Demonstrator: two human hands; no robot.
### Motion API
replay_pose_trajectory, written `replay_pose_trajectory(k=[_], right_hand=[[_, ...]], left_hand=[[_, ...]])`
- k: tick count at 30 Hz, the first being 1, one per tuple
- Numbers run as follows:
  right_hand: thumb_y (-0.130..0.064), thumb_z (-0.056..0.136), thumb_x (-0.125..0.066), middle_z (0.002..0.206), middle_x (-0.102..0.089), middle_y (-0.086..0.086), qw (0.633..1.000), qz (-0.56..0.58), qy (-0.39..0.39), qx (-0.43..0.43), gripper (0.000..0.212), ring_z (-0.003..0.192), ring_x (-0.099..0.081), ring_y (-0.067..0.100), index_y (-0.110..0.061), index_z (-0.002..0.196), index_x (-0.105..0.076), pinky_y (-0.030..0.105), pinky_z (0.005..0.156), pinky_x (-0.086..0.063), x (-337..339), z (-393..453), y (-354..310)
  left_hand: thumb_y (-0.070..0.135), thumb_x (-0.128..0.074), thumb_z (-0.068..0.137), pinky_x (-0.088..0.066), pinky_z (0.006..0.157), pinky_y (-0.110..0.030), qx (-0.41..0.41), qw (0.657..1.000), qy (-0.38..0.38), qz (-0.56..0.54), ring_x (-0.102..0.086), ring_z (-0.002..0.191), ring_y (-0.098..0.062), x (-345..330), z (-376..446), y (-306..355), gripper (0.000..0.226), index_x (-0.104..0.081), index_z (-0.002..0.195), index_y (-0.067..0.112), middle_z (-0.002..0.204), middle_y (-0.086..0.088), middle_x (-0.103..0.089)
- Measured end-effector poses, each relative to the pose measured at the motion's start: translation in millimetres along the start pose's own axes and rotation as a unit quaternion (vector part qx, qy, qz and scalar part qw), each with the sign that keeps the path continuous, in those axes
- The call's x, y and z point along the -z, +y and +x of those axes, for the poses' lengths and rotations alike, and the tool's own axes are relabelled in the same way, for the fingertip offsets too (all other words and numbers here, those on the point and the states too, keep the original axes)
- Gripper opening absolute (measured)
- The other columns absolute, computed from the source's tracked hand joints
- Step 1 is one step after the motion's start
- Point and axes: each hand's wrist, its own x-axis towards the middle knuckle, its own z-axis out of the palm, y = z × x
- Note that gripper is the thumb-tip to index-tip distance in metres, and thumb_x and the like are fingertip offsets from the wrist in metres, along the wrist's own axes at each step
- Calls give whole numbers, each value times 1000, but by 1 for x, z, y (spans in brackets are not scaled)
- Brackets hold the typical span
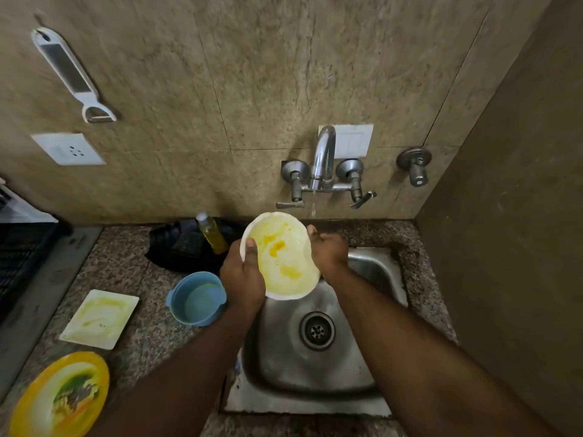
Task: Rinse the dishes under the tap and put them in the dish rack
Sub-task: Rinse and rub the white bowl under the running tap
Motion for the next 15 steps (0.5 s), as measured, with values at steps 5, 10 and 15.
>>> replay_pose_trajectory(k=[5, 10, 15], right_hand=[[-12, 100, -50, 120, -70, 11, 985, 22, -166, 35, 32, 106, -67, 28, -10, 129, -65, 44, 92, -57, 2, -3, 2], [-36, 105, -49, 101, -71, 16, 991, -88, -48, 83, 38, 88, -64, 28, -6, 107, -73, 30, 75, -45, -10, -4, 13], [-36, 105, -48, 99, -70, 16, 995, -24, -82, 58, 40, 87, -63, 27, -5, 107, -72, 34, 75, -51, -6, -5, 12]], left_hand=[[59, -40, 101, -56, 84, -44, -39, 995, 81, 32, -68, 96, -31, 1, 3, 9, 52, -70, 117, 20, 103, -6, -73], [54, -43, 102, -54, 81, -42, -24, 994, 97, 42, -67, 94, -33, -5, -10, 14, 49, -71, 113, 15, 102, -10, -73], [60, -40, 99, -55, 83, -45, -35, 992, 105, 67, -68, 96, -34, -11, -13, 20, 54, -70, 115, 18, 103, -9, -74]])
